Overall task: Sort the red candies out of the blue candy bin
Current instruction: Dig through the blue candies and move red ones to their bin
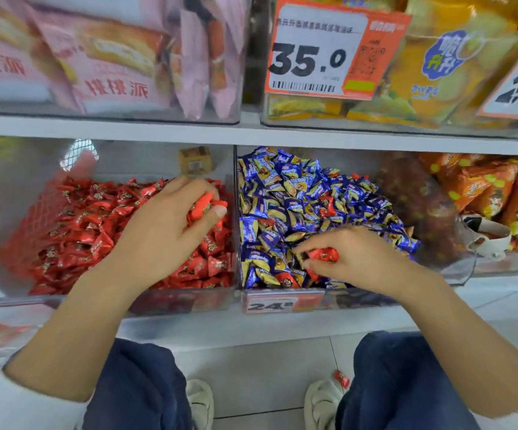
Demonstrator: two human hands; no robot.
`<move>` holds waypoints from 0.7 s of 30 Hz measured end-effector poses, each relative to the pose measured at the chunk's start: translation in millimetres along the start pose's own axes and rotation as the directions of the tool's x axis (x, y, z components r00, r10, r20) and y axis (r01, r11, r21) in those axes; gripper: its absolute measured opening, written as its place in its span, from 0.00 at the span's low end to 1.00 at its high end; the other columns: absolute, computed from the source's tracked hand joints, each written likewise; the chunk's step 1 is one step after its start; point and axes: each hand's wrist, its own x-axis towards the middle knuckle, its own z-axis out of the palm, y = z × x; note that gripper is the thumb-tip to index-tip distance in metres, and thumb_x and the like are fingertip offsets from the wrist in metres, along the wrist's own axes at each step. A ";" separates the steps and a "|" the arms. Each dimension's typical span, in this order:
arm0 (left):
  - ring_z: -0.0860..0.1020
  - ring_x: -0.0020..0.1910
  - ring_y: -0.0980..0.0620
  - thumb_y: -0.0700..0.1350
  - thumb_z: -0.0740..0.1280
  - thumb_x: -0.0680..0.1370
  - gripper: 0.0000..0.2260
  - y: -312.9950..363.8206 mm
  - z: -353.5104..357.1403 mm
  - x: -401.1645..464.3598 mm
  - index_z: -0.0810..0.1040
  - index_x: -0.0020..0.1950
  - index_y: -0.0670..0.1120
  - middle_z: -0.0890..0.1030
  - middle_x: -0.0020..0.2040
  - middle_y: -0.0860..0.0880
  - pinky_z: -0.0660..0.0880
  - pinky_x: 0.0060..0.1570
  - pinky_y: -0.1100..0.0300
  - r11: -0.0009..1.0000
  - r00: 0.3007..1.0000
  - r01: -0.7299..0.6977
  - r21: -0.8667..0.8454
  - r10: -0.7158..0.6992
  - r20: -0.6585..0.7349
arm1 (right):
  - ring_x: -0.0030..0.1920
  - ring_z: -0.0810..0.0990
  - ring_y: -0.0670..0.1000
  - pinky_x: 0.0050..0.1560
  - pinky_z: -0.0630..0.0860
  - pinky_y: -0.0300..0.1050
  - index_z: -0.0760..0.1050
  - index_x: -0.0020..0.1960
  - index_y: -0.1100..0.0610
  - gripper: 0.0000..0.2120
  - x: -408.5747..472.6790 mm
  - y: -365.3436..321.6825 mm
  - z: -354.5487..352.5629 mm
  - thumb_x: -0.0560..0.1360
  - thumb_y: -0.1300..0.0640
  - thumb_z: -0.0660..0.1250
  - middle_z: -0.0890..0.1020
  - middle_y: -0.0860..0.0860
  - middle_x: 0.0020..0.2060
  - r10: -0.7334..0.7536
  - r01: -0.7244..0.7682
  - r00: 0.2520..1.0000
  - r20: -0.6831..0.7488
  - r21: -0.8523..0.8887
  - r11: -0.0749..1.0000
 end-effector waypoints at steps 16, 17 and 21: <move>0.74 0.46 0.49 0.53 0.65 0.78 0.07 -30.7 -18.0 -2.5 0.77 0.51 0.51 0.76 0.46 0.49 0.68 0.48 0.57 0.973 0.983 0.182 -0.139 -0.182 0.015 | 0.26 0.73 0.44 0.35 0.71 0.43 0.69 0.44 0.45 0.04 30.3 -60.6 -23.9 0.78 0.52 0.61 0.79 0.42 0.29 0.039 0.049 0.972 -0.231 0.365 0.930; 0.74 0.46 0.49 0.53 0.65 0.78 0.06 -33.3 -19.9 -3.5 0.77 0.50 0.52 0.76 0.46 0.48 0.68 0.48 0.56 0.969 0.980 0.199 -0.148 -0.198 0.018 | 0.26 0.73 0.44 0.36 0.72 0.44 0.69 0.44 0.45 0.04 38.3 -68.8 -26.2 0.78 0.51 0.60 0.79 0.43 0.30 0.033 0.058 0.972 -0.231 0.376 0.925; 0.75 0.47 0.48 0.52 0.65 0.77 0.08 -43.5 -29.7 -7.2 0.77 0.51 0.49 0.77 0.48 0.46 0.69 0.48 0.57 0.951 0.960 0.280 -0.135 -0.279 0.021 | 0.33 0.74 0.40 0.41 0.71 0.40 0.70 0.44 0.46 0.03 69.8 -97.9 -31.7 0.77 0.50 0.61 0.81 0.46 0.39 0.006 0.079 0.972 -0.234 0.350 0.933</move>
